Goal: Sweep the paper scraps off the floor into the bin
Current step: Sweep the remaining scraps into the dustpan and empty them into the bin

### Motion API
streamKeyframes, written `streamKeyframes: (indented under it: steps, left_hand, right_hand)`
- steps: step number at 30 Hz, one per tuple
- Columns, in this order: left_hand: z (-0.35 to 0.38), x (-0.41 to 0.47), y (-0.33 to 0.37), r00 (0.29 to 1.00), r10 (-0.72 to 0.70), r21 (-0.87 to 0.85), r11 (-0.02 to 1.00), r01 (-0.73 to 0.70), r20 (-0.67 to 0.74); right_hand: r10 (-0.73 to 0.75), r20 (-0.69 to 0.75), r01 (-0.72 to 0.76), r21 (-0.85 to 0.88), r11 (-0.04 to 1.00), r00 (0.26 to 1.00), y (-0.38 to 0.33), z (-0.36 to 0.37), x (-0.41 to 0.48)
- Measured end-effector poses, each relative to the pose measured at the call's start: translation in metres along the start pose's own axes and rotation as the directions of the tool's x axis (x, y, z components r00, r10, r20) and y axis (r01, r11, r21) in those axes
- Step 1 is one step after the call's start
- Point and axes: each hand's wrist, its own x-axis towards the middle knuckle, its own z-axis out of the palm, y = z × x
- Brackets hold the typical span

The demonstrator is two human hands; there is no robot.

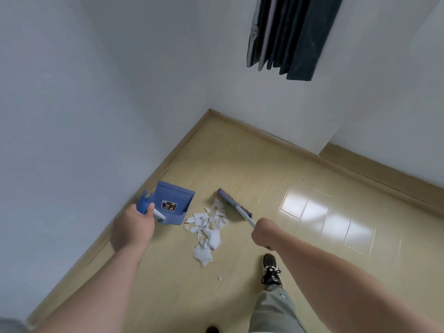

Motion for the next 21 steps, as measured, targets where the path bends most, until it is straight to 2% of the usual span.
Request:
streamKeyframes:
  steps: [4, 9, 14, 16, 21]
  left_hand:
    - [-0.015, -0.002, -0.051, 0.997, -0.069, 0.005, 0.998, 0.069, 0.03]
    - [-0.015, -0.001, -0.104, 0.985, -0.153, 0.119, 0.982, 0.143, 0.075]
    - [-0.004, -0.015, -0.154, 0.965, -0.213, 0.174, 0.967, 0.186, 0.152]
    - [0.001, -0.026, -0.172, 0.951, -0.25, 0.179, 0.959, 0.219, 0.179]
    - [0.004, -0.047, -0.206, 0.921, -0.348, 0.084, 0.937, 0.338, 0.178]
  right_hand:
    - [0.02, -0.052, -0.019, 0.008, 1.0, 0.998, -0.03, -0.001, -0.015]
    - [-0.019, -0.072, 0.01, -0.128, 0.992, 0.997, -0.074, -0.013, -0.001]
    - [-0.136, 0.085, 0.145, -0.124, 0.982, 0.987, -0.101, 0.012, 0.029]
    - [-0.172, 0.103, 0.184, -0.119, 0.976, 0.98, -0.104, 0.031, 0.035]
    - [-0.252, 0.112, 0.274, -0.284, 0.919, 0.961, -0.098, 0.061, 0.023]
